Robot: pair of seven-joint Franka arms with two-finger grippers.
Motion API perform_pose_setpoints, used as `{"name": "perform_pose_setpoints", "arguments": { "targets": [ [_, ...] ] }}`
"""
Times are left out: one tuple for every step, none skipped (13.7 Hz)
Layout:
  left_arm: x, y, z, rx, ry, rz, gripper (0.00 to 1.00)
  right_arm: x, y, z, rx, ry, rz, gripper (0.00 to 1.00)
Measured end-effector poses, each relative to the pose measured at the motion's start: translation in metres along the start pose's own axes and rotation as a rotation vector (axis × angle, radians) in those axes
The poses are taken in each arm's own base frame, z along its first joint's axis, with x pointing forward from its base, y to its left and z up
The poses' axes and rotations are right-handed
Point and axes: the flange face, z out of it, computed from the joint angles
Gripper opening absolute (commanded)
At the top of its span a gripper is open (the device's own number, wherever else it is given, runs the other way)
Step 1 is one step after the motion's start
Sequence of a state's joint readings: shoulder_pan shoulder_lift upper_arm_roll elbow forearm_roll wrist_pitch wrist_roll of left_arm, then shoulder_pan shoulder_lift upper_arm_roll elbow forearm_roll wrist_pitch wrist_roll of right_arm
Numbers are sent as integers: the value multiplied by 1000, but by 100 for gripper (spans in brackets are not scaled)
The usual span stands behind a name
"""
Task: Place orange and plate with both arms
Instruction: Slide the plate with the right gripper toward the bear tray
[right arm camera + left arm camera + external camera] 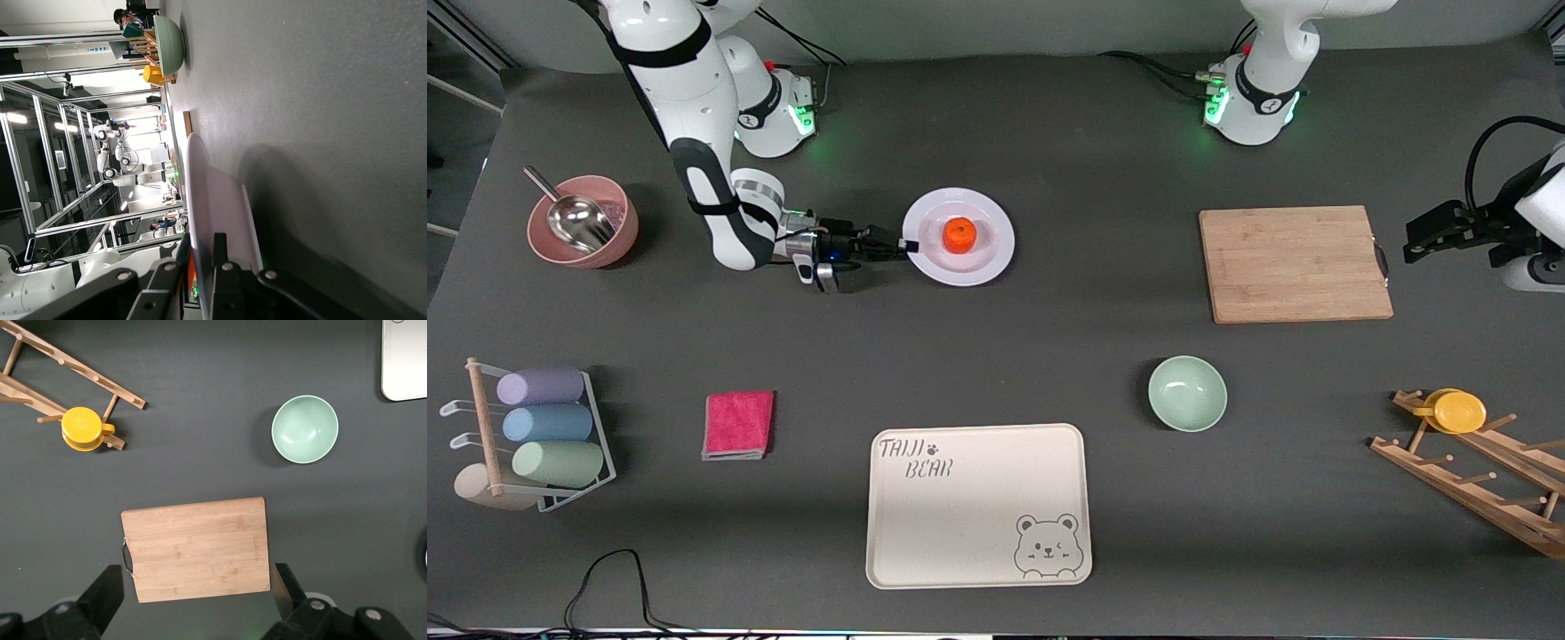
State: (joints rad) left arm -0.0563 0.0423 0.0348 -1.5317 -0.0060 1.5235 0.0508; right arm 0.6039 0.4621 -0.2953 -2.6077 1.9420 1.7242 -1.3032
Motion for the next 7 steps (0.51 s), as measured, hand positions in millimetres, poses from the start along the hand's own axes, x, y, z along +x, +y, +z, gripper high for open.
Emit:
{"name": "perform_pose_setpoints", "arguments": {
  "targets": [
    [0,0,0,0,0,-1,100,0,0,0,1,-1,0,14],
    [0,-1,0,0,0,-1,100,0,0,0,2,-1,0,12],
    [0,-1,0,0,0,-1,100,0,0,0,2,-1,0,9],
    [0,-1,0,0,0,-1,100,0,0,0,2,-1,0,7],
    [0,-1,0,0,0,-1,100,0,0,0,2,-1,0,4],
    [0,-1,0,0,0,-1,100,0,0,0,-1,0,1,0],
    [0,-1,0,0,0,-1,100,0,0,0,2,-1,1,0]
  ]
}}
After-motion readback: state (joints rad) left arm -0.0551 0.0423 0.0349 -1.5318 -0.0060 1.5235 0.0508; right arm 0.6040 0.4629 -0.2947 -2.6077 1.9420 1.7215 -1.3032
